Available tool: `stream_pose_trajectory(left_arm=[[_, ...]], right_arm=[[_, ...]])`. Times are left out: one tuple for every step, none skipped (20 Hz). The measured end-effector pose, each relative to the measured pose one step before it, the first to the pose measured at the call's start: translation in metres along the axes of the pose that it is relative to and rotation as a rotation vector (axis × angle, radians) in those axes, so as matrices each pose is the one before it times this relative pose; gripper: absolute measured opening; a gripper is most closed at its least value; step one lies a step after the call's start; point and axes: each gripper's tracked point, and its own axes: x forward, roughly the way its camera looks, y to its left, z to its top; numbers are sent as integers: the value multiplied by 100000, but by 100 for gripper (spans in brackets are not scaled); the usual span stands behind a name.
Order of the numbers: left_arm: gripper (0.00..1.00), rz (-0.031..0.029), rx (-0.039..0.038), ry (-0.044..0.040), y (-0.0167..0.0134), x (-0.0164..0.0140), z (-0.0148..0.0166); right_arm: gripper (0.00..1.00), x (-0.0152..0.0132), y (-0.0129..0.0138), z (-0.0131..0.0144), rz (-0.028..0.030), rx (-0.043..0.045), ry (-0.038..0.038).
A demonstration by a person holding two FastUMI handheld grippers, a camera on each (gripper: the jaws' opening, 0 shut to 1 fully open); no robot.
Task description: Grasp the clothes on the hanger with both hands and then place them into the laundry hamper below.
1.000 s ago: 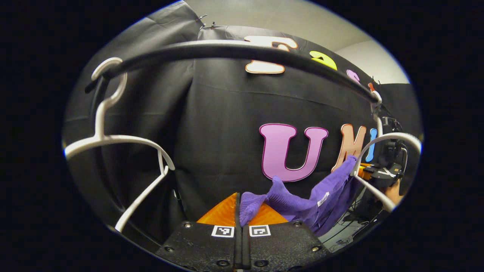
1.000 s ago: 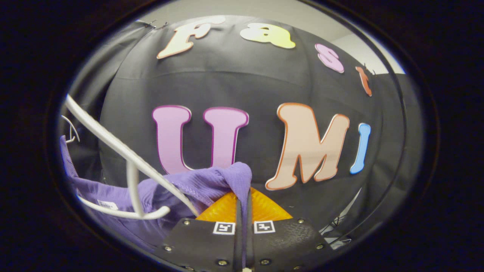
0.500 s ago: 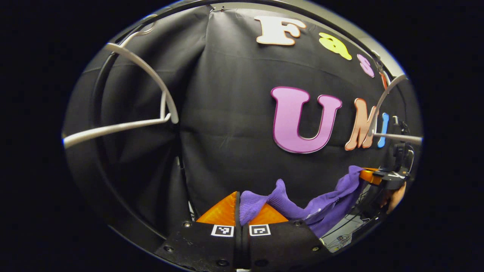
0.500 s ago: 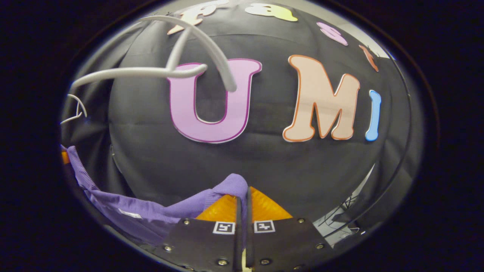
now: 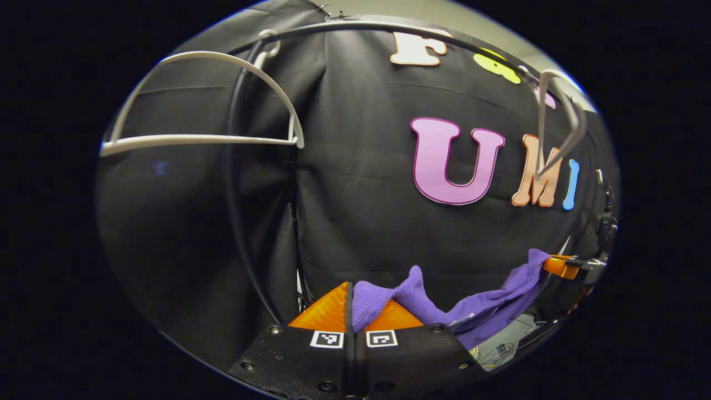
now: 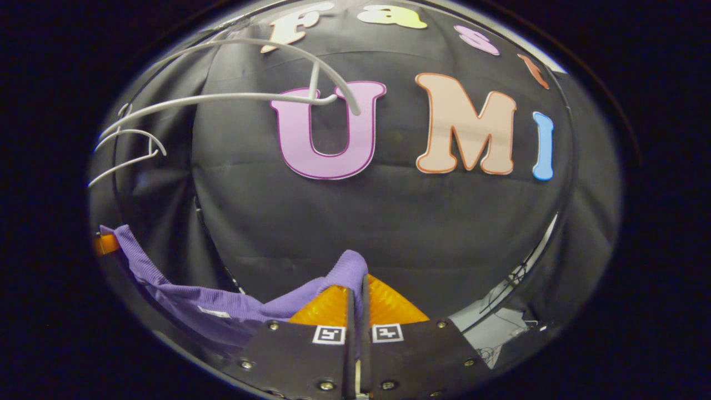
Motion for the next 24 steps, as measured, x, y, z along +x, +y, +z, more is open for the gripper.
stream_pose_trajectory(left_arm=[[1, 597, -394, -313, -219, -1211, -217], [1, 246, -488, -11, -328, -1148, -385], [1, 60, -1324, 466, -222, -979, -290], [1, -556, -1046, 35, -347, -972, 21], [1, -129, -675, -733, -551, -974, 362], [0, -119, 453, -1239, -443, -905, 317], [1, -874, 481, -1691, -730, -717, 513], [0, -1094, 565, -1343, -822, -559, 618], [0, -1205, 507, -783, -873, -552, 625], [1, -1333, 548, -602, -874, -316, 562], [1, -1103, 169, -669, -710, -167, 360], [1, -1610, 213, -669, -908, -179, 351], [1, -1113, 381, -742, -816, 28, 357], [0, -162, 1109, -1646, -609, 159, 511], [0, 76, 1756, -1136, -476, 237, 354], [1, -1257, 2212, -680, -919, 435, 337], [1, -974, 1621, -30, -853, 417, -86], [0, -2006, 305, -40, -996, 553, 87], [0, -2787, -252, 708, -1249, 500, -158], [0, -1923, 43, 154, -1041, 542, -49], [1, -1797, 161, 1172, -917, 658, -324], [2, -1980, -351, 1376, -981, 539, -165], [1, -2142, -335, 611, -931, 568, -14], [1, -1933, -139, 309, -764, 630, 102]], right_arm=[[4, -1209, -423, -205, 84, 624, -272], [4, -1090, -310, 55, 571, 711, -611], [4, -634, -414, 16, 160, 443, 176], [4, -907, -428, 53, 193, 566, 202], [4, -1328, -216, -216, 325, 623, -46], [4, -1117, -265, 223, 263, 685, -558], [4, -840, -265, 416, -33, 718, -878], [4, -752, -392, 487, -90, 860, -829], [4, -784, 75, 258, 379, 851, -343], [4, -643, -45, 482, 259, 765, -747], [4, -675, 74, 383, 394, 619, -686], [0, -543, 67, 520, 465, 675, -1061], [4, -501, 116, 549, 191, 115, -1282], [0, -417, 42, 388, 254, -294, -1179], [4, -235, -65, 431, 114, -613, -1568], [4, -37, -120, 398, -312, -1158, -1094], [4, -209, -178, -192, -718, -965, -112], [4, -88, -37, -121, 138, 304, 429], [4, -10, 263, -121, 899, 640, -119], [4, 11, 76, 14, 43, 38, -280], [4, -159, 38, 145, -333, -121, -398], [4, 100, 12, 135, -463, -202, 95], [4, 175, -13, -14, -472, 198, 337], [4, 122, 154, 194, -134, 137, 112]])
